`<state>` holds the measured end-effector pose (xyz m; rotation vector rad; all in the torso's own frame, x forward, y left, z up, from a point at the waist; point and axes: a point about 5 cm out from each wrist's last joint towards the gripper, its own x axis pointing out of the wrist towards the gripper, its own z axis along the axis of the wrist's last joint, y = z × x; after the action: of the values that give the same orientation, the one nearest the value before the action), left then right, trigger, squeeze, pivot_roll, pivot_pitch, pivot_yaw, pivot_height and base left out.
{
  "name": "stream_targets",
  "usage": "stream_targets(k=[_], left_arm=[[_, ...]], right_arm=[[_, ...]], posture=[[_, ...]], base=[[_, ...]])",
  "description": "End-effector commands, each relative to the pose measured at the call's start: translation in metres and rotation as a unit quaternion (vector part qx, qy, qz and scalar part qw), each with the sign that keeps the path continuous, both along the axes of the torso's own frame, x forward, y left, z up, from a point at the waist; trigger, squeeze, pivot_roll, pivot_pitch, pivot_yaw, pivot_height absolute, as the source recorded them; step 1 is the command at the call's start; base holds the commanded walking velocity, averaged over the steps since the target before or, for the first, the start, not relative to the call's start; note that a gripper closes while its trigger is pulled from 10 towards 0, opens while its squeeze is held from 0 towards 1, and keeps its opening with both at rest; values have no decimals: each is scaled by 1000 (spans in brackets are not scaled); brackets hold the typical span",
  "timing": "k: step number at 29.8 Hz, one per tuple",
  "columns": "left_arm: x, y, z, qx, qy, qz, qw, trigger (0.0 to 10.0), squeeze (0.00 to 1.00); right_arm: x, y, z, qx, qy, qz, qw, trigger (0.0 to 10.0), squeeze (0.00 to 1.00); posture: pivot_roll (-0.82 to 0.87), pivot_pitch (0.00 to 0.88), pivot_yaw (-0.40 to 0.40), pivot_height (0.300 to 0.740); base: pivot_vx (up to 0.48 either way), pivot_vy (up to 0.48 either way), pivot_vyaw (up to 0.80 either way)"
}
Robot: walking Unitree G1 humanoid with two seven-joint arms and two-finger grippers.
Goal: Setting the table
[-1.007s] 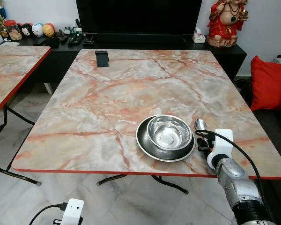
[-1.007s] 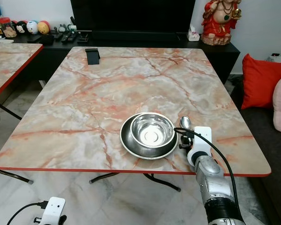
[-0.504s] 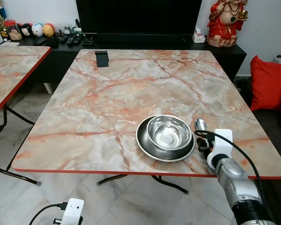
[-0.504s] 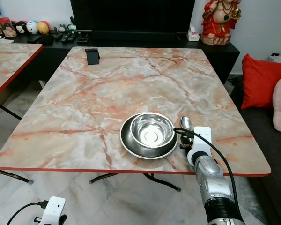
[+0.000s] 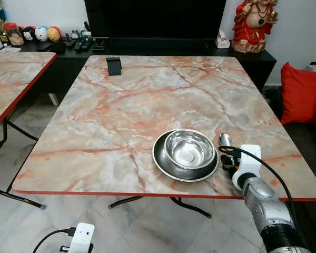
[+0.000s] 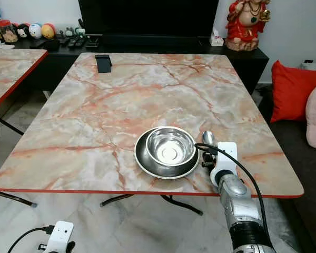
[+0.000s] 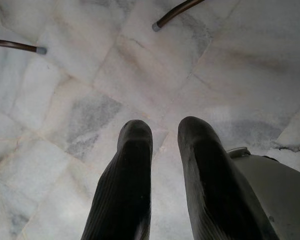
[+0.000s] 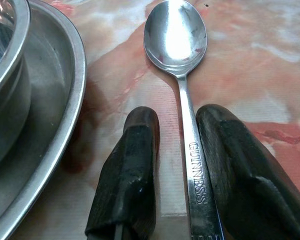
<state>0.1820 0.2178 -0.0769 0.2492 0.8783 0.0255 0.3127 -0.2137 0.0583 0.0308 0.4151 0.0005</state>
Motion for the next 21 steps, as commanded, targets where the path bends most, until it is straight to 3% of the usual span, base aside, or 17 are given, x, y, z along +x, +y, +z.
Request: stream_targets(k=[1,21], left_arm=[[-1,2,0,8,5,-8,1000,10000,0],[-3,1,-2,9,13,-9,1000,10000,0]], right_arm=[[-4,8,-10,9,26,16,999,10000,0],[-2,16,-7,23,18,32,999,10000,0]], posture=[[23,0,-8,731],[23,0,-8,731]], base=[[0,0,0],[0,0,0]])
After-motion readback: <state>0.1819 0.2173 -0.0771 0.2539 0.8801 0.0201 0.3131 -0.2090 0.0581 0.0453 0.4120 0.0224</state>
